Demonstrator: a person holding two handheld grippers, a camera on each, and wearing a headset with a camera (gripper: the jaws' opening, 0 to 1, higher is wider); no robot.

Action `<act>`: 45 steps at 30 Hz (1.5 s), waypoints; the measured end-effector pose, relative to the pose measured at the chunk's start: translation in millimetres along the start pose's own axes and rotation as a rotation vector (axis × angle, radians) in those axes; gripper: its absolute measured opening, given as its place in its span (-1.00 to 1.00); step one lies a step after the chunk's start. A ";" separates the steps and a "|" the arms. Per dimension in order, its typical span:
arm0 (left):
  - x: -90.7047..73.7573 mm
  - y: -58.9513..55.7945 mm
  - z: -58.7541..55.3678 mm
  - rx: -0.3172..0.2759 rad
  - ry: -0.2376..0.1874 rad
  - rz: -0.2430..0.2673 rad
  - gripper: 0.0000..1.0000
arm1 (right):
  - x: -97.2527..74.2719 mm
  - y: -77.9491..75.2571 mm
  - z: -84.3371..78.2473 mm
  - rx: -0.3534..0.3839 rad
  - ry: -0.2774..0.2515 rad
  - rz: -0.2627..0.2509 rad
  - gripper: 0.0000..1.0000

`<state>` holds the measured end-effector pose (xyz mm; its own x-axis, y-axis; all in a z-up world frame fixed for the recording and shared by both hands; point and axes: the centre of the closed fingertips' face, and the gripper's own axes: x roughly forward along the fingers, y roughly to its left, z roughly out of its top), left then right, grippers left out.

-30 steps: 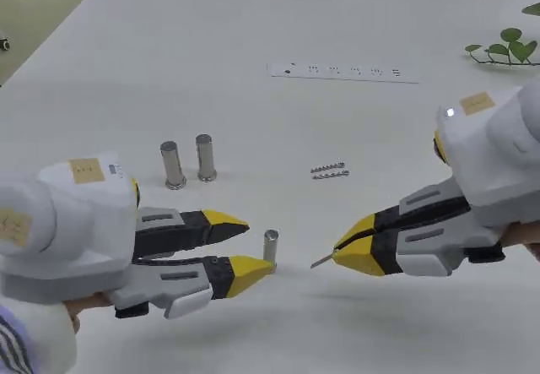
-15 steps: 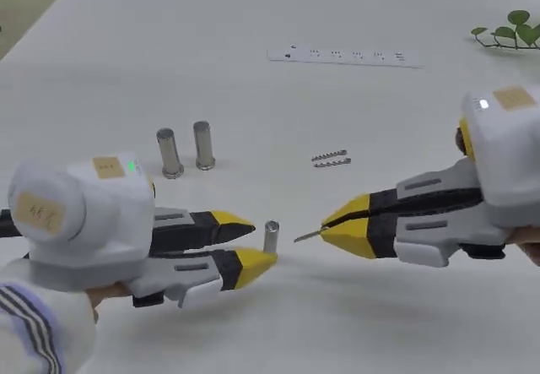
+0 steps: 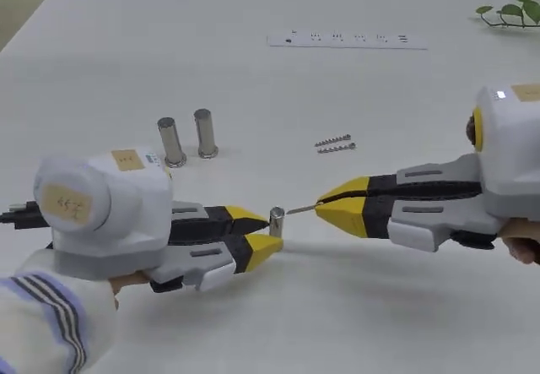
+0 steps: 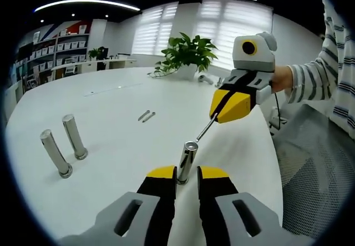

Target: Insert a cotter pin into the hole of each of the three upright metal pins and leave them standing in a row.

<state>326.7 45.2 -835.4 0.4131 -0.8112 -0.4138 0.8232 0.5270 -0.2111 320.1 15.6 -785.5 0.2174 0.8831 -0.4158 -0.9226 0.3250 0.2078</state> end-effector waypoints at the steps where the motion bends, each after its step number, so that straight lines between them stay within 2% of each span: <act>1: 0.3 0.4 -0.4 0.000 0.002 0.004 -0.74 | 0.8 -1.2 0.5 0.007 -0.008 -0.005 -0.93; 8: 0.0 2.1 3.8 0.000 -0.009 0.018 -0.83 | 4.9 0.3 -1.7 0.027 -0.024 0.000 -0.93; 14: -1.2 1.0 3.0 -0.003 -0.006 0.016 -0.84 | 8.7 1.3 -0.9 0.042 -0.045 -0.002 -0.93; 23: -2.7 1.4 1.5 -0.001 -0.001 0.018 -0.84 | 13.0 4.8 -13.7 0.046 -0.014 -0.002 -0.93; 25: -2.3 1.5 1.3 0.002 0.000 0.025 -0.84 | 15.1 3.6 -19.2 0.012 0.016 -0.014 -0.93; 30: -0.8 0.6 1.5 0.000 0.000 0.037 -0.84 | 19.9 6.7 -17.6 0.025 0.004 -0.010 -0.93; 32: -1.0 1.0 1.3 -0.034 -0.005 0.042 -0.84 | 20.9 6.6 -17.8 0.012 0.010 -0.016 -0.92; 38: -1.5 3.0 1.6 -0.027 -0.004 0.055 -0.85 | 25.2 5.2 -15.7 0.021 0.003 -0.032 -0.92; 41: -0.7 0.8 0.8 -0.003 0.004 0.057 -0.85 | 29.7 6.5 -16.3 0.025 0.010 -0.050 -0.92; 45: -0.7 1.5 0.4 -0.007 0.004 0.065 -0.85 | 34.8 5.9 -15.1 0.043 0.000 -0.071 -0.92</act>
<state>327.8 46.4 -835.0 0.4638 -0.7742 -0.4306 0.7921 0.5801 -0.1899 317.4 43.1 -812.2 0.2817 0.8572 -0.4312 -0.8903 0.4011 0.2158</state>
